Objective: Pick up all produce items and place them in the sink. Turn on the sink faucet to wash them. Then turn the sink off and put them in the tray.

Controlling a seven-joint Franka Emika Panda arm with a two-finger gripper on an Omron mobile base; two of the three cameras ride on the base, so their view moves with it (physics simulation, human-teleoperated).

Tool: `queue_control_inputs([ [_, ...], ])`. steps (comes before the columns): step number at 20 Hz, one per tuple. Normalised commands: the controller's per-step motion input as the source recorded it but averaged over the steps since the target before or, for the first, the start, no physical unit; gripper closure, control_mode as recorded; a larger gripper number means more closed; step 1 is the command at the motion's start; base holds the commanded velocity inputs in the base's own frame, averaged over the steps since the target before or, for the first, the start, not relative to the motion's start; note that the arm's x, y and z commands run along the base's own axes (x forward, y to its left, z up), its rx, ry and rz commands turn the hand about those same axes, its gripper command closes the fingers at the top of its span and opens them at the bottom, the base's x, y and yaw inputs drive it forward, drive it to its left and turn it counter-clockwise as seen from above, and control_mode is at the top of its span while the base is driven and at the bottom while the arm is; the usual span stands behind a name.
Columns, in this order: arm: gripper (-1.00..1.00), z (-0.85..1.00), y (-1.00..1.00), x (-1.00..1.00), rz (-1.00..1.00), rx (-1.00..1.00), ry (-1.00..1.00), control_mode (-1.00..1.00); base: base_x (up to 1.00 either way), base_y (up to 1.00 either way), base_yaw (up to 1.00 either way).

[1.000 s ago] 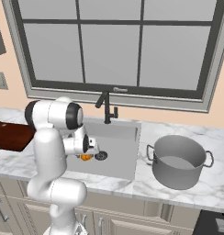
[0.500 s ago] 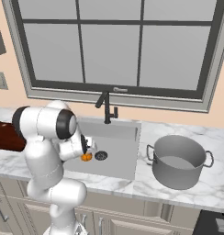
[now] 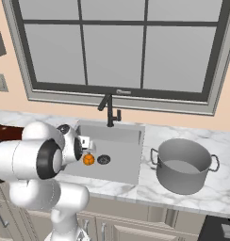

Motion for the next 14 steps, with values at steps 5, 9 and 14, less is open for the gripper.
queue_control_inputs([
  [5,-1.00,1.00,0.15,0.00,-0.07,0.00,0.00,-1.00,0.00,0.00,0.00],
  [9,-1.00,0.98,0.09,-0.04,-0.06,0.00,0.00,-1.00,0.00,0.00,0.00],
  [14,-1.00,0.60,-0.02,-0.41,-0.01,0.00,-0.04,-1.00,0.00,0.00,0.00],
])
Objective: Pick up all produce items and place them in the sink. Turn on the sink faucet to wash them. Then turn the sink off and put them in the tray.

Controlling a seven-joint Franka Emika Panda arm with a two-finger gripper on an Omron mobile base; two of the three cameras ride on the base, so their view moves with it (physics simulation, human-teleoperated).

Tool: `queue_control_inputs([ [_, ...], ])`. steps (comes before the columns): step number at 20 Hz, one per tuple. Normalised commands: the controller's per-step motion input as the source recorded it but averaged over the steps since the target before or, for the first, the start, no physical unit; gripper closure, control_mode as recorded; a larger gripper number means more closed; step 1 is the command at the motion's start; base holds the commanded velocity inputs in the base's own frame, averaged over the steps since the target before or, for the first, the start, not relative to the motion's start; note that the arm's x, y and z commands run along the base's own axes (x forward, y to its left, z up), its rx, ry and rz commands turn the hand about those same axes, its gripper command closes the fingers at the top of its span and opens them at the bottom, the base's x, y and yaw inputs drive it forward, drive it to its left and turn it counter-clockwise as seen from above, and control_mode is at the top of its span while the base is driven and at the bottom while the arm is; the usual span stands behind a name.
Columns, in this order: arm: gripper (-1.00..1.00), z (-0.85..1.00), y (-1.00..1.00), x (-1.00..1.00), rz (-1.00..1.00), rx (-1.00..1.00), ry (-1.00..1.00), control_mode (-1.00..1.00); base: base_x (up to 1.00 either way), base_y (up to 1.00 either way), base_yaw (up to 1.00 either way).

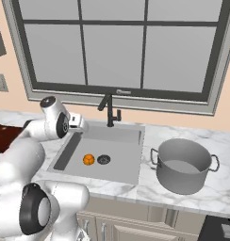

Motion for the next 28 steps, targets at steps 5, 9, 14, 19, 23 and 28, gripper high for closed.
queue_control_inputs([
  [5,-1.00,0.23,-0.16,-0.63,0.00,0.00,-0.09,-1.00,0.00,0.00,0.00],
  [9,-1.00,0.17,-0.35,-0.46,0.00,0.03,-0.04,-1.00,0.00,0.00,0.00],
  [14,-1.00,0.12,-0.49,-0.25,0.00,0.05,-0.02,-1.00,0.00,0.00,0.00],
  [19,-1.00,0.12,-0.53,-0.03,0.04,0.06,-0.02,-1.00,0.00,0.00,0.00],
  [23,-1.00,0.08,-0.50,0.01,0.11,0.08,-0.06,-1.00,0.00,0.00,0.00],
  [28,-1.00,0.02,-0.42,0.12,0.15,0.10,-0.09,-1.00,0.00,0.00,0.00],
])
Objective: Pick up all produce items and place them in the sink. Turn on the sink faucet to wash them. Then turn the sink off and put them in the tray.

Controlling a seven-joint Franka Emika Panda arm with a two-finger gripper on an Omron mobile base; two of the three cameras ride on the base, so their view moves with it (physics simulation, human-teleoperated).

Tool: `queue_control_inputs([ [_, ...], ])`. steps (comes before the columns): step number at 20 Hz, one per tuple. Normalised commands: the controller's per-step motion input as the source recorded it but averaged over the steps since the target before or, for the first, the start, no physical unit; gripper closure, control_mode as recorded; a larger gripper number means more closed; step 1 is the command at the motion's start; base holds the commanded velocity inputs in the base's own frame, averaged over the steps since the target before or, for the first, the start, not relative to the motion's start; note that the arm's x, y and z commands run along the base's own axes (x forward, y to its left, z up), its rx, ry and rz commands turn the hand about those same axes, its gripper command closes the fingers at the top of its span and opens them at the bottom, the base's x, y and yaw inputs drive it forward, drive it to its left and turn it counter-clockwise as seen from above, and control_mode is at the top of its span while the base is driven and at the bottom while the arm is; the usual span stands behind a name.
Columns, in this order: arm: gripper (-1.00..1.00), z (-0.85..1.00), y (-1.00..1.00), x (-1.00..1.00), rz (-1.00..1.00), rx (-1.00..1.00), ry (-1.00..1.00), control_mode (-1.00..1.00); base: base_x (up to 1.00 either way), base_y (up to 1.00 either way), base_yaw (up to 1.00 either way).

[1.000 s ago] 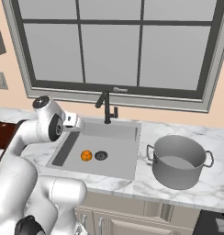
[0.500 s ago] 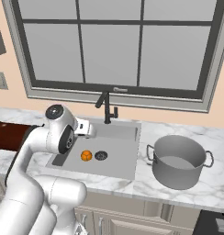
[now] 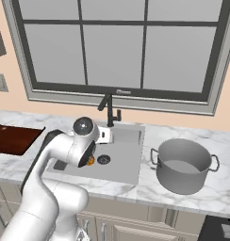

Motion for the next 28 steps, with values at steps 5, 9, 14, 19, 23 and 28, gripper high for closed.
queue_control_inputs([
  [5,-1.00,0.12,-0.27,0.23,0.16,0.09,-0.15,-1.00,0.00,0.00,0.00],
  [9,-1.00,0.11,-0.14,0.33,0.17,0.06,-0.18,-1.00,0.00,0.00,0.00],
  [14,-1.00,0.00,-0.04,0.23,0.17,0.00,-0.20,-1.00,0.00,0.00,0.00],
  [19,-1.00,0.00,-0.09,0.23,0.14,0.00,-0.16,-1.00,0.00,0.00,0.00],
  [23,-1.00,0.12,-0.06,0.33,0.09,0.00,-0.14,-1.00,0.00,0.00,0.00],
  [28,-1.00,0.03,0.00,0.39,0.01,0.00,0.00,-1.00,0.00,0.00,0.00],
])
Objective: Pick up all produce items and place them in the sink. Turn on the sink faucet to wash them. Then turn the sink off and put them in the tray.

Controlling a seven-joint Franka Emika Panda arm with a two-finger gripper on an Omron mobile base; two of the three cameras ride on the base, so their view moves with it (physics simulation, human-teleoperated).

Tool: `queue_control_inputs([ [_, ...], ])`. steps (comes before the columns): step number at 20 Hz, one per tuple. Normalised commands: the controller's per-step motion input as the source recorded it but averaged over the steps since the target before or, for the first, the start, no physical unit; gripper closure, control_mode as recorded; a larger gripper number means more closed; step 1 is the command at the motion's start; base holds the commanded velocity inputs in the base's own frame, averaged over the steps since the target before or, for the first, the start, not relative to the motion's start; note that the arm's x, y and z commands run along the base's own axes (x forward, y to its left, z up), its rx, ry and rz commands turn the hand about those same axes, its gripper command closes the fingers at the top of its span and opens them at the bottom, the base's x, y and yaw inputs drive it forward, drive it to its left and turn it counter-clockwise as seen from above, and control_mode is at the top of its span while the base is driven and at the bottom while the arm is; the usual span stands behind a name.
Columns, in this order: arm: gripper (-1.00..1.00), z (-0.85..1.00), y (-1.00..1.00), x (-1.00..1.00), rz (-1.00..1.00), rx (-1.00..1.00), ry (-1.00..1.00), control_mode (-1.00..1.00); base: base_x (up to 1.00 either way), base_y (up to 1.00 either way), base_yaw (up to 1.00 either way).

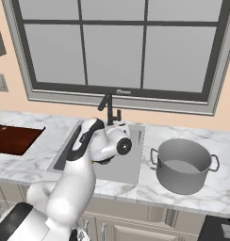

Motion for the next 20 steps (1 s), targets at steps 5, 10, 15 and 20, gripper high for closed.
queue_control_inputs([
  [5,-1.00,0.00,0.00,0.58,0.00,0.00,0.12,-1.00,0.00,0.00,0.00],
  [10,-1.00,0.00,-0.04,0.48,0.01,0.00,0.01,-1.00,0.00,0.00,0.00],
  [15,-1.00,-0.01,-0.08,0.36,0.04,0.00,-0.02,-1.00,0.00,0.00,0.00],
  [20,-1.00,-0.03,-0.06,0.34,0.06,0.00,-0.05,-1.00,0.00,0.00,0.00],
])
